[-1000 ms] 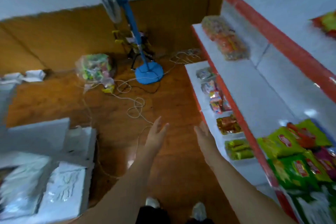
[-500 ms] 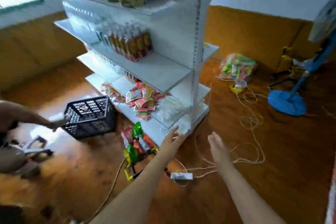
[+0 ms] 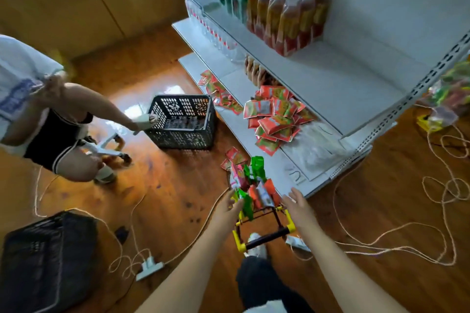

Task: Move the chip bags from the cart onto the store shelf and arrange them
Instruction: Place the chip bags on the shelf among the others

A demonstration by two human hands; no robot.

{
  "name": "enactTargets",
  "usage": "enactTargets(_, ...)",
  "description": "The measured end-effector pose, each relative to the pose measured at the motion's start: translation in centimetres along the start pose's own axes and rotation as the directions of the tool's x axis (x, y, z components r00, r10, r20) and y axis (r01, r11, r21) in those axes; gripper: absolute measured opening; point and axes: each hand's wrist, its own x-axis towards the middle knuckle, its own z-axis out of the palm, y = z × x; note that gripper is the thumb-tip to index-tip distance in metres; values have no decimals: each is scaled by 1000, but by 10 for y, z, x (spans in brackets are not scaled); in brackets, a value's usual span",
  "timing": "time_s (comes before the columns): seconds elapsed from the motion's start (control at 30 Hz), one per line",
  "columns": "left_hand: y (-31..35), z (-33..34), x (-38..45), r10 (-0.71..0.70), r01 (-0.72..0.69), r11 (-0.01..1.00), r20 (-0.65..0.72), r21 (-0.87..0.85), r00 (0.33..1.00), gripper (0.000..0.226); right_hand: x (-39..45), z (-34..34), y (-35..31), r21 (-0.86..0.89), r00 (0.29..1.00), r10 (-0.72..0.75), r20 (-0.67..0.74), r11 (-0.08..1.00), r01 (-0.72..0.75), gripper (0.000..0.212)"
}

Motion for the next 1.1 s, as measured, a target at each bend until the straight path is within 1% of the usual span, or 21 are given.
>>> enactTargets(0.07, -3, -16, 38, -74, 75, 997, -30, 11, 997, 52, 40, 22, -11, -47, 998, 58, 25, 997, -57, 60)
enactTargets(0.13, -6, -28, 75, -145, 146, 989, -14, 30, 989, 54, 76, 41, -18, -112, 995, 95, 34, 989, -91, 66)
enactTargets(0.23, -16, -40, 137, -187, 187, 982, -11, 41, 982, 56, 143, 67, -16, -214, 993, 112, 47, 972, -100, 79)
enactTargets(0.3, -27, -41, 185, -200, 201, 979, -32, 35, 979, 57, 188, 84, -10, -208, 989, 148, 25, 968, -139, 87)
enactTargets(0.4, -58, -27, 259, -257, 258, 966, -16, 37, 966, 60, 252, 113, 1, -227, 986, 158, -53, 960, -166, 81)
enactTargets(0.53, -116, 20, 359, -290, 288, 955, 29, 70, 957, 62, 351, 143, 42, -330, 979, 91, -184, 932, -149, 93)
enactTargets(0.6, -144, 46, 405, -321, 318, 942, 8, 105, 947, 57, 391, 156, 66, -332, 967, 60, -249, 932, -143, 98)
enactTargets(0.67, -163, 64, 435, -330, 330, 939, -12, 101, 944, 49, 419, 169, 89, -338, 951, 44, -307, 929, -152, 96)
enactTargets(0.7, -171, 71, 445, -318, 318, 944, -10, 90, 948, 47, 427, 173, 100, -348, 941, 36, -335, 924, -160, 90)
enactTargets(0.73, -173, 75, 450, -308, 308, 948, -9, 84, 951, 48, 430, 178, 107, -357, 933, 25, -360, 920, -163, 78)
enactTargets(0.8, -168, 74, 445, -269, 271, 957, -29, 101, 963, 45, 426, 185, 110, -372, 924, -36, -381, 921, -117, 41)
enactTargets(0.83, -163, 70, 439, -222, 225, 969, -34, 106, 974, 38, 419, 189, 110, -371, 918, -78, -389, 925, -78, 29)
enactTargets(0.87, -155, 64, 431, -171, 173, 980, -27, 101, 985, 28, 407, 191, 102, -370, 909, -126, -397, 928, -33, 25)
enactTargets(0.9, -144, 56, 420, -112, 113, 991, -21, 76, 994, 17, 395, 193, 97, -362, 900, -166, -402, 932, 10, 26)
enactTargets(0.93, -135, 47, 409, -66, 66, 997, -10, 51, 998, 12, 380, 196, 90, -340, 898, -183, -399, 939, 41, 29)
enactTargets(0.97, -122, 36, 397, -16, 15, 999, 5, 34, 1000, 9, 364, 196, 79, -309, 901, -188, -391, 949, 64, 36)
enactTargets(1.0, -109, 25, 387, 4, -5, 1000, 41, 17, 999, 6, 347, 196, 67, -255, 914, -163, -372, 964, 68, 45)
enactTargets(1.03, -95, 14, 376, 7, -7, 1000, 88, 8, 996, 8, 330, 195, 54, -190, 931, -127, -342, 980, 64, 54)
enactTargets(1.1, -68, -7, 355, -32, 20, 998, 208, 59, 978, 28, 294, 193, 24, -36, 950, -68, -304, 998, 60, 66)
